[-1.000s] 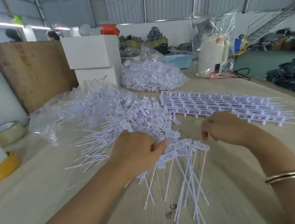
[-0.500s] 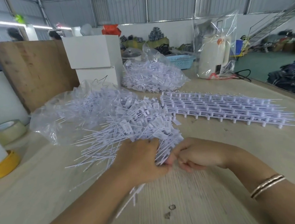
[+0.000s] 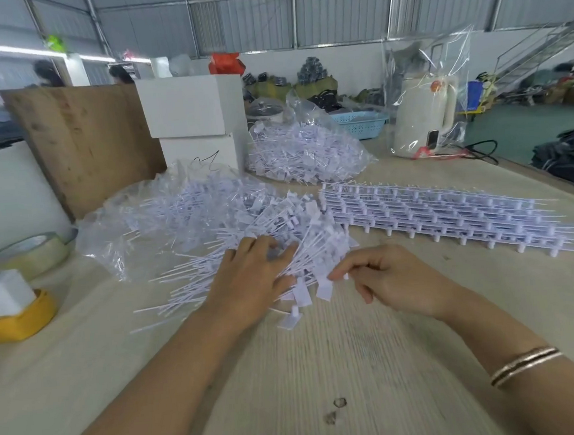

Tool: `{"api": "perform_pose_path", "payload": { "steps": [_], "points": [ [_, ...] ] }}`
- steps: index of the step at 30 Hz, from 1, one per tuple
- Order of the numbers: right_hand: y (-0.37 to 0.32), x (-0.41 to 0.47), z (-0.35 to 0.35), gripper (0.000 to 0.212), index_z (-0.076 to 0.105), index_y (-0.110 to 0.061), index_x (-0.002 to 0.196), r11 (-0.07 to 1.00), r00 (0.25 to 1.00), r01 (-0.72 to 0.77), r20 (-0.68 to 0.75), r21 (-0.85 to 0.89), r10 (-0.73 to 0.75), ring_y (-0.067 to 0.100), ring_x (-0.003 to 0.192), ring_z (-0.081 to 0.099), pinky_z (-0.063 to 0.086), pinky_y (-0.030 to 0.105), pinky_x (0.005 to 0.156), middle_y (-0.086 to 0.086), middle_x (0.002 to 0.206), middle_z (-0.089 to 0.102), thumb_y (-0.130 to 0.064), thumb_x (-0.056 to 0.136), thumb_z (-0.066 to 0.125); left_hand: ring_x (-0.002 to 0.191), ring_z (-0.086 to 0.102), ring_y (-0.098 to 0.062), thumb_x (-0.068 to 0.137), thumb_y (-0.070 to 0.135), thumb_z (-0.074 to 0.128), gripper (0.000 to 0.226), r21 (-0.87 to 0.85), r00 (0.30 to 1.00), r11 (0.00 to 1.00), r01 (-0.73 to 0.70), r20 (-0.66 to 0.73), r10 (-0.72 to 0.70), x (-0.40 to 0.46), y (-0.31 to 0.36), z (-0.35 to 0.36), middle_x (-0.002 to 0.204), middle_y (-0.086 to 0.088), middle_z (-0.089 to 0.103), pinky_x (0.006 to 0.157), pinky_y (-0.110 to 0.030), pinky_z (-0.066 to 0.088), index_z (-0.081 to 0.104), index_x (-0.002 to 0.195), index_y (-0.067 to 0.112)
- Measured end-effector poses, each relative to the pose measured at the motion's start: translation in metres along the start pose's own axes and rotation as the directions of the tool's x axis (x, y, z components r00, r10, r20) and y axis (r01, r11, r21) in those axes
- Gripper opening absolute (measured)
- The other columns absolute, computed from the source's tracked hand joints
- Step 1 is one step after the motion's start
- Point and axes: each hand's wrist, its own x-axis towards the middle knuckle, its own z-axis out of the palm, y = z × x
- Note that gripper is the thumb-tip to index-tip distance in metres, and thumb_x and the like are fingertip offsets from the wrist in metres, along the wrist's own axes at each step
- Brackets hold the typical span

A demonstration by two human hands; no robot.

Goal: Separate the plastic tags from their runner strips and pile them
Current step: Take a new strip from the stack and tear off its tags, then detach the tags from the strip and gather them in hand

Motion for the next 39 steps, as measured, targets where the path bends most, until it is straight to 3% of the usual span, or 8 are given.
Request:
{"api": "perform_pose_path", "payload": {
  "steps": [7, 10, 21, 24, 26, 28, 32, 39],
  "points": [
    [0.005, 0.007, 0.03, 0.022, 0.067, -0.019, 0.105, 0.824, 0.877, 0.256, -0.236, -0.506, -0.417, 0.016, 0.097, 0.054, 0.043, 0.031, 0.084, -0.002, 0.104, 0.057, -0.021, 0.085, 0.057, 0.131, 0.007, -0.008, 0.086, 0.06, 0.033, 0.072, -0.139, 0.998, 0.989, -0.043, 0.042, 0.049, -0.005, 0.002, -0.001, 0.148, 0.012, 0.02, 0.095, -0.024, 0.003, 0.017, 0.149, 0.029],
    [0.007, 0.011, 0.05, 0.058, 0.038, -0.028, 0.14, 0.71, 0.926, 0.278, -0.017, -0.647, -0.378, 0.022, 0.139, 0.021, 0.01, 0.045, 0.115, 0.002, 0.151, 0.026, -0.047, 0.086, 0.048, 0.126, 0.026, -0.003, 0.077, 0.044, 0.031, 0.062, -0.331, 0.998, 0.944, -0.006, -0.055, -0.013, -0.007, -0.002, -0.017, 0.136, 0.019, 0.04, 0.094, -0.02, 0.008, 0.044, 0.137, 0.037],
    [0.014, 0.015, 0.065, 0.052, 0.001, -0.042, 0.146, 0.578, 0.967, 0.114, -0.044, -0.808, -0.252, 0.011, 0.143, -0.013, -0.032, 0.04, 0.1, -0.013, 0.156, -0.009, -0.051, 0.098, 0.018, 0.13, 0.038, -0.026, 0.093, 0.06, 0.032, 0.055, -0.298, 0.89, 0.846, 0.442, 0.266, -0.371, -0.002, -0.034, 0.0, 0.145, -0.003, 0.04, 0.104, -0.042, 0.031, 0.033, 0.139, 0.03],
    [0.004, -0.002, 0.056, 0.045, 0.024, -0.046, 0.141, 0.818, 0.966, 0.107, -0.137, -0.566, -0.221, 0.001, 0.141, -0.002, -0.01, 0.027, 0.111, -0.022, 0.152, 0.009, -0.047, 0.096, 0.034, 0.128, 0.039, -0.027, 0.091, 0.065, 0.03, 0.054, -0.273, 0.888, 0.862, 0.428, 0.304, -0.345, 0.003, -0.036, -0.003, 0.142, -0.003, 0.043, 0.103, -0.043, 0.025, 0.036, 0.134, 0.033],
    [-0.011, -0.022, 0.052, 0.039, 0.04, -0.051, 0.125, 0.999, 0.981, -0.032, -0.192, -0.002, 0.031, -0.003, 0.132, 0.026, 0.024, 0.016, 0.104, -0.027, 0.138, 0.032, -0.04, 0.09, 0.053, 0.131, 0.036, -0.027, 0.089, 0.067, 0.028, 0.058, -0.295, 0.88, 0.841, 0.453, 0.301, -0.368, 0.007, -0.045, -0.01, 0.145, -0.002, 0.04, 0.104, -0.045, 0.022, 0.035, 0.137, 0.033],
    [-0.027, -0.04, 0.052, 0.05, 0.049, -0.036, 0.127, 0.741, 0.935, -0.288, 0.009, 0.606, 0.356, 0.005, 0.125, 0.042, 0.037, 0.025, 0.101, -0.014, 0.134, 0.046, -0.033, 0.081, 0.067, 0.135, 0.031, -0.026, 0.088, 0.068, 0.03, 0.066, -0.29, 0.875, 0.831, 0.474, 0.258, -0.409, 0.009, -0.053, -0.014, 0.15, -0.001, 0.033, 0.107, -0.045, 0.02, 0.031, 0.142, 0.031],
    [-0.037, -0.03, 0.05, 0.059, 0.046, -0.006, 0.129, 0.257, 0.834, -0.378, 0.207, 0.889, 0.511, 0.032, 0.125, 0.046, 0.036, 0.037, 0.107, 0.014, 0.144, 0.04, -0.016, 0.076, 0.072, 0.138, 0.03, -0.025, 0.092, 0.063, 0.031, 0.059, -0.39, 0.899, 0.828, 0.403, 0.337, -0.278, 0.007, -0.044, -0.01, 0.154, 0.002, 0.022, 0.112, -0.047, 0.024, 0.02, 0.145, 0.043],
    [-0.065, 0.017, 0.072, 0.01, 0.064, -0.012, 0.087, 0.119, 0.774, -0.295, 0.165, 0.948, 0.611, 0.02, 0.09, 0.062, 0.048, 0.026, 0.08, 0.009, 0.096, 0.067, -0.017, 0.08, 0.071, 0.136, 0.03, -0.022, 0.096, 0.049, 0.029, 0.051, -0.318, 0.917, 0.871, 0.374, 0.265, -0.297, -0.001, -0.022, 0.009, 0.151, 0.006, 0.027, 0.107, -0.046, 0.019, 0.016, 0.146, 0.045]
  ]
}}
